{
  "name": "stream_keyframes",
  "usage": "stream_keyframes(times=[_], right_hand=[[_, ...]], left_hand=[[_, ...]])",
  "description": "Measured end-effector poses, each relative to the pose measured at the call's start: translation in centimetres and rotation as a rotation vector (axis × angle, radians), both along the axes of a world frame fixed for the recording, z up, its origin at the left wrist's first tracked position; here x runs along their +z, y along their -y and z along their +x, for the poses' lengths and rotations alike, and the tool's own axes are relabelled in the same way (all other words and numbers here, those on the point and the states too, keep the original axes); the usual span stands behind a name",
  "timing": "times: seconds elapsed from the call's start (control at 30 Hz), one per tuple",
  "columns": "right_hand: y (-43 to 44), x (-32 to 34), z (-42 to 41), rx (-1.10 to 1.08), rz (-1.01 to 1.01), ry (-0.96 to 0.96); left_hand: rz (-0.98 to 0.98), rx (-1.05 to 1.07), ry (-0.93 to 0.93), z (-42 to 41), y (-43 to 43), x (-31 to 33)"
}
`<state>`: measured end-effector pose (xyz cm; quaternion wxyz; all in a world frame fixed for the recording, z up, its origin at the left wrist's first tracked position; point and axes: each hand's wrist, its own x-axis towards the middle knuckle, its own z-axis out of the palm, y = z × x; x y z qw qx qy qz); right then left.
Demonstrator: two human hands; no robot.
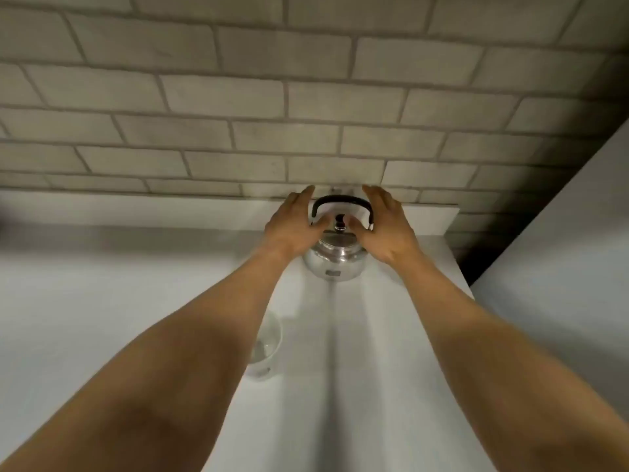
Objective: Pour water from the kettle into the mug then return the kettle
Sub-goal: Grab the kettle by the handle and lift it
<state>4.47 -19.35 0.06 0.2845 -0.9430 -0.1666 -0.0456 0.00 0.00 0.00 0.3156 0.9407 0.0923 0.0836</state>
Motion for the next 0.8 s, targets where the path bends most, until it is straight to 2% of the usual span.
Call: stream_keyframes(times=[0.23,0.33,0.53,0.8], right_hand=[[-0.2,-1.6,4.0,0.143,0.046,-0.011],[-0.6,-1.9,4.7,0.200,0.037,-0.036],[-1.1,-1.5,6.0,0.247,0.086,-0.046],[0.5,0.6,3.0,0.216,0.214,-0.035]], left_hand=[[-0.126,-0.034,-0.043,3.5,0.4,-1.4],[-0.146,-0.026,-0.001,3.7,0.6,-1.6],[-0.200,0.056,0.082,3.5,1.1,-2.0],[-0.232,0.003,0.125,0.2,1.5,0.7]])
